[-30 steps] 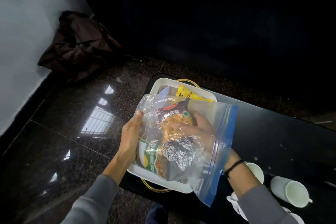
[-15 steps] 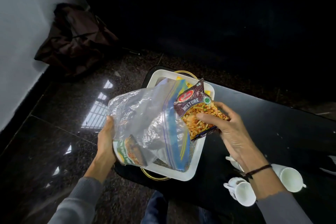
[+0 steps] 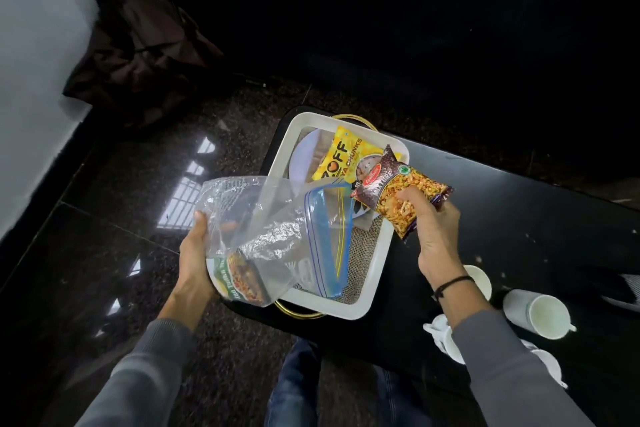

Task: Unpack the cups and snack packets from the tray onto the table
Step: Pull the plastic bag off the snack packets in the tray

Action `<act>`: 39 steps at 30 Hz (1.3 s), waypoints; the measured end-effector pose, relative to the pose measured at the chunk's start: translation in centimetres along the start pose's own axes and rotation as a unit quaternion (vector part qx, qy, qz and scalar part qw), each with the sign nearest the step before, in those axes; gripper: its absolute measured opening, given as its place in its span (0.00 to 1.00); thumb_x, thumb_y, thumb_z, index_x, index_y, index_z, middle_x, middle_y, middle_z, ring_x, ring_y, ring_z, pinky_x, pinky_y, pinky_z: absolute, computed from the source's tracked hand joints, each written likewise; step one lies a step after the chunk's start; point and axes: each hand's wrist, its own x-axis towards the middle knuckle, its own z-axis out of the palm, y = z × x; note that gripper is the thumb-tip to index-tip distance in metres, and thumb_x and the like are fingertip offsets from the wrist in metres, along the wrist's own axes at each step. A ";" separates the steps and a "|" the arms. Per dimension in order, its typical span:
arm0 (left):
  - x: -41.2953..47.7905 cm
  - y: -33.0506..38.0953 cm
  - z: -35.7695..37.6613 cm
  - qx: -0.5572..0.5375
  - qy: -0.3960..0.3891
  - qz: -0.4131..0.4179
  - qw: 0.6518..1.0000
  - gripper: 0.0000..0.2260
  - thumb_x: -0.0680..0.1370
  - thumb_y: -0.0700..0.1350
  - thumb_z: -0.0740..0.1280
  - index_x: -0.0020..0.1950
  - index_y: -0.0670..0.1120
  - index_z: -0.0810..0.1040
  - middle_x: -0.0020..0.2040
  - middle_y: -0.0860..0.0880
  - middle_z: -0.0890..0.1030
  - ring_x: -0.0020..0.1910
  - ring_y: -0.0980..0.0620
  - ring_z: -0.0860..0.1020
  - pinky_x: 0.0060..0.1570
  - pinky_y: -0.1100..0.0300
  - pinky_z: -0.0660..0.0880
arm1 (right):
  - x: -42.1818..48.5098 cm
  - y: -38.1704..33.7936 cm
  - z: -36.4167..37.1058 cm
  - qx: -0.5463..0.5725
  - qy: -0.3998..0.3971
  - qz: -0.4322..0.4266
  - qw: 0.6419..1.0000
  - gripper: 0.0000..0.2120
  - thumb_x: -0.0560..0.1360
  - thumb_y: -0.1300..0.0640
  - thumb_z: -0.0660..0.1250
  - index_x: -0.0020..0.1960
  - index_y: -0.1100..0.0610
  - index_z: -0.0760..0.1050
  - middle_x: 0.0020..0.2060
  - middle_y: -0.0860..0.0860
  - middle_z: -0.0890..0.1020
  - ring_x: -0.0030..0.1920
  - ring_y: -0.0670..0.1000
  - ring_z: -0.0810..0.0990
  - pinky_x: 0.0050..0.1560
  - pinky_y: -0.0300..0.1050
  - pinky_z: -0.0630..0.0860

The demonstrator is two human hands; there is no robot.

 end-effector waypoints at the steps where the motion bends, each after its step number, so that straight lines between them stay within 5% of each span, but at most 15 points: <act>1: 0.0 0.0 -0.1 0.000 0.001 0.002 1.000 0.25 0.81 0.66 0.62 0.60 0.49 0.87 0.62 0.39 0.85 0.60 0.38 0.84 0.56 0.42 0.80 | 0.0 0.3 0.3 0.011 0.024 0.004 1.000 0.13 0.66 0.54 0.78 0.50 0.53 0.84 0.42 0.48 0.89 0.42 0.47 0.89 0.38 0.40 0.82; 4: -0.3 0.1 -0.3 -0.010 0.005 0.007 1.000 0.23 0.81 0.65 0.62 0.59 0.51 0.87 0.61 0.42 0.86 0.58 0.40 0.85 0.49 0.46 0.84 | 0.0 1.1 0.8 0.032 0.082 0.034 0.996 0.25 0.68 0.50 0.76 0.62 0.57 0.79 0.51 0.52 0.88 0.49 0.51 0.88 0.49 0.48 0.84; 9: -0.6 0.4 -0.2 -0.007 0.013 0.014 1.000 0.20 0.81 0.64 0.63 0.55 0.53 0.89 0.58 0.45 0.87 0.55 0.43 0.87 0.43 0.50 0.85 | -0.1 2.4 1.3 -0.073 -0.030 0.063 0.995 0.17 0.67 0.50 0.76 0.54 0.55 0.84 0.45 0.50 0.90 0.45 0.52 0.89 0.44 0.44 0.81; 13: -0.3 0.3 0.4 -0.012 0.004 0.012 1.000 0.21 0.82 0.63 0.62 0.59 0.51 0.87 0.61 0.43 0.86 0.59 0.42 0.85 0.49 0.47 0.84 | -0.6 3.3 2.7 -0.161 -0.125 0.057 0.977 0.11 0.64 0.47 0.75 0.43 0.50 0.86 0.41 0.47 0.89 0.45 0.53 0.88 0.48 0.46 0.80; 18: -0.1 0.3 1.2 0.009 -0.010 0.014 1.000 0.25 0.82 0.64 0.62 0.70 0.48 0.80 0.66 0.41 0.83 0.64 0.38 0.82 0.65 0.39 0.76 | -0.9 3.7 3.3 -0.284 -0.132 0.055 0.948 0.30 0.66 0.43 0.76 0.57 0.64 0.78 0.55 0.62 0.85 0.52 0.60 0.84 0.55 0.55 0.81; 22: 0.1 0.2 1.9 0.035 -0.017 0.020 0.999 0.26 0.83 0.63 0.60 0.71 0.47 0.79 0.65 0.41 0.83 0.64 0.38 0.82 0.68 0.37 0.74 | -1.9 2.3 2.3 -0.356 -0.052 -0.029 0.933 0.15 0.71 0.50 0.78 0.52 0.53 0.77 0.48 0.49 0.83 0.50 0.52 0.83 0.46 0.43 0.79; 26: -0.3 0.4 3.3 0.064 0.007 0.036 0.997 0.24 0.84 0.61 0.58 0.69 0.48 0.80 0.62 0.42 0.85 0.61 0.38 0.84 0.67 0.37 0.75 | -3.6 -0.6 1.1 -0.286 -0.018 -0.133 0.949 0.07 0.73 0.54 0.76 0.49 0.49 0.80 0.44 0.44 0.84 0.41 0.40 0.81 0.41 0.35 0.79; 29: -0.7 0.5 4.4 0.096 0.019 0.056 0.994 0.23 0.84 0.61 0.59 0.68 0.47 0.81 0.61 0.41 0.85 0.60 0.37 0.84 0.65 0.38 0.76 | -4.6 -2.7 0.5 -0.154 -0.134 -0.092 0.975 0.07 0.72 0.63 0.74 0.45 0.52 0.84 0.36 0.46 0.85 0.36 0.43 0.80 0.38 0.33 0.78; 35: -1.4 0.5 6.4 0.134 0.027 0.078 0.988 0.25 0.83 0.62 0.62 0.70 0.46 0.79 0.62 0.41 0.85 0.59 0.39 0.84 0.63 0.38 0.78 | -6.6 -3.3 2.8 -0.201 -0.334 0.057 0.919 0.10 0.79 0.71 0.67 0.58 0.66 0.82 0.54 0.63 0.85 0.52 0.59 0.85 0.50 0.45 0.85; 37: -1.7 0.4 7.1 0.152 0.027 0.090 0.984 0.26 0.82 0.63 0.62 0.71 0.46 0.78 0.63 0.42 0.84 0.60 0.40 0.84 0.64 0.38 0.78 | -7.4 -2.8 3.2 -0.195 -0.315 0.114 0.922 0.10 0.83 0.72 0.57 0.57 0.69 0.78 0.46 0.73 0.78 0.42 0.57 0.87 0.37 0.33 0.82; 39: -1.8 0.3 7.8 0.170 0.032 0.109 0.979 0.27 0.81 0.64 0.62 0.71 0.46 0.78 0.64 0.43 0.84 0.61 0.41 0.84 0.64 0.39 0.78 | -8.4 -2.8 3.4 -0.224 -0.295 0.139 0.918 0.24 0.85 0.71 0.48 0.37 0.65 0.76 0.26 0.67 0.71 0.17 0.47 0.77 0.21 0.29 0.72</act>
